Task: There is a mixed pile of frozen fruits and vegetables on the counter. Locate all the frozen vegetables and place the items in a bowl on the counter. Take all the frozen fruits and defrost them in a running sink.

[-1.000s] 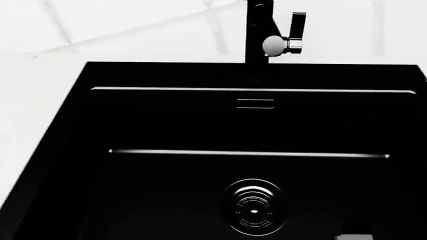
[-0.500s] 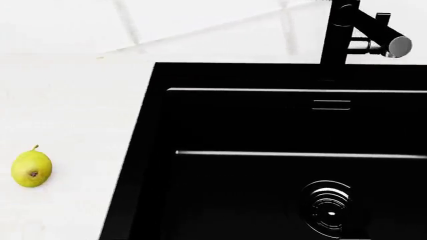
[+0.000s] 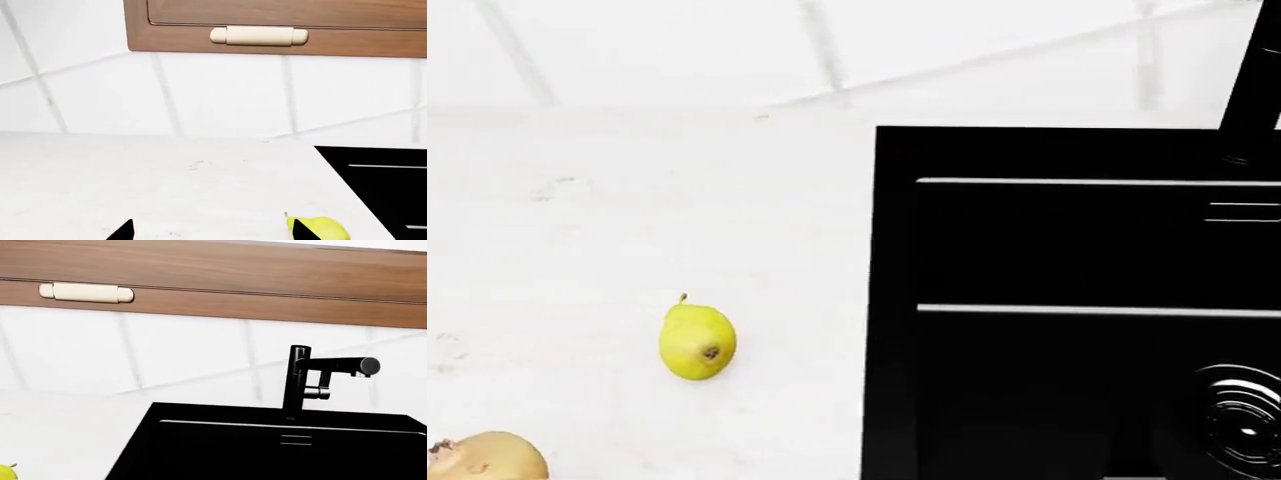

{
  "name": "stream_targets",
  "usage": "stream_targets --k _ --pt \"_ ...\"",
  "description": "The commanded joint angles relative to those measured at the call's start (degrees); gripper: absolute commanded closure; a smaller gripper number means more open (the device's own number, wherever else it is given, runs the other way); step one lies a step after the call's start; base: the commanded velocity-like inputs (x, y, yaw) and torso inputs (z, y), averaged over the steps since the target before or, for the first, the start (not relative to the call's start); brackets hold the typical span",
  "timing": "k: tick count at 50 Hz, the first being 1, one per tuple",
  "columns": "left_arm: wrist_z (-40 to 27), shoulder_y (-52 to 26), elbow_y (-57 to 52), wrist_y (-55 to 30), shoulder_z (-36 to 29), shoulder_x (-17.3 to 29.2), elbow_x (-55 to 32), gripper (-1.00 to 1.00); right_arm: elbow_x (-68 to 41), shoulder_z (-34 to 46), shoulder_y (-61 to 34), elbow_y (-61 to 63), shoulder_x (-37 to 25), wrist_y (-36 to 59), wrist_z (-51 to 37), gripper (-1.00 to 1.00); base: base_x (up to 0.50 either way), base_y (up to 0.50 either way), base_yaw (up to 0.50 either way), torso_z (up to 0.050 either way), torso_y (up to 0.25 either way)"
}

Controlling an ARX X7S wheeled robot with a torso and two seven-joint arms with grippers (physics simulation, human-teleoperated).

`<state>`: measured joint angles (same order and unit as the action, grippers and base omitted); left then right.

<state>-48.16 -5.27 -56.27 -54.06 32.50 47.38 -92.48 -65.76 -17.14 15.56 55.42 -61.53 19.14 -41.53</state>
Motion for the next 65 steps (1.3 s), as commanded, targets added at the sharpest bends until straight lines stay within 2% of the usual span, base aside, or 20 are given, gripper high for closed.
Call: stream_targets --k 1,20,28,30,37,42,46,48,53,55,59,65 --pt "2.18 0.74 -0.22 0.53 2.09 -1.39 1.22 -1.0 1.3 -0.49 -0.72 0.21 0.65 0.74 1.01 -1.0 0.0 0.5 0.0 0.0 0.0" --pt "2.69 2.07 -0.65 0.38 1.94 -1.94 1.28 -1.0 1.61 0.13 -0.57 -0.3 0.82 0.71 0.89 -1.0 0.0 0.43 0.0 0.001 0.0" --pt "3.33 1.18 -0.72 -0.02 0.44 -2.11 2.44 -1.0 0.29 -0.01 -0.71 -0.53 0.41 0.97 0.03 -1.0 0.0 0.0 0.0 0.0 0.0" --pt "1.97 0.06 -0.38 -0.92 -1.79 -1.19 2.15 -1.0 0.19 0.71 -1.19 -0.74 -0.18 1.71 -0.55 -1.0 0.0 0.0 0.0 0.0 0.0" --pt "2.37 0.19 -0.3 -0.1 -0.97 -1.47 1.62 -1.0 -1.77 1.39 -2.71 -0.45 -1.08 1.68 -0.5 -1.0 0.0 0.0 0.0 0.0 0.0" --pt "2.83 0.9 -0.24 0.33 0.22 -1.42 1.14 -1.0 -5.66 6.38 -10.01 -1.8 -3.04 2.58 0.29 -1.0 0.0 0.0 0.0 0.0 0.0" --pt "3.15 1.25 -0.88 0.26 0.43 -1.52 1.47 -1.0 -9.93 15.29 -20.68 -3.43 -2.91 6.65 2.4 -1.0 0.0 0.0 0.0 0.0 0.0" --pt "4.06 2.95 -1.32 0.4 2.25 -1.72 1.23 -1.0 -11.46 19.12 -26.88 -4.12 -1.89 9.29 2.5 -1.0 0.0 0.0 0.0 0.0 0.0" --pt "4.7 3.09 -1.8 0.06 1.64 -2.38 2.41 -1.0 -16.81 26.13 -39.74 -5.7 1.06 15.21 3.32 -1.0 0.0 0.0 0.0 0.0 0.0" --pt "4.21 2.7 -1.71 0.21 1.68 -1.57 1.56 -1.0 -18.9 29.5 -44.62 -6.8 4.03 17.74 3.12 -1.0 0.0 0.0 0.0 0.0 0.0" --pt "4.17 3.58 -1.97 0.49 3.1 -0.95 0.53 -1.0 -20.84 32.19 -49.66 -9.19 7.16 19.74 4.01 -1.0 0.0 0.0 0.0 0.0 0.0" --pt "3.7 3.09 -2.12 0.0 1.67 -1.53 1.7 -1.0 -14.06 40.39 -58.34 -13.14 12.31 28.06 7.18 -1.0 0.0 0.0 0.0 0.0 0.0"
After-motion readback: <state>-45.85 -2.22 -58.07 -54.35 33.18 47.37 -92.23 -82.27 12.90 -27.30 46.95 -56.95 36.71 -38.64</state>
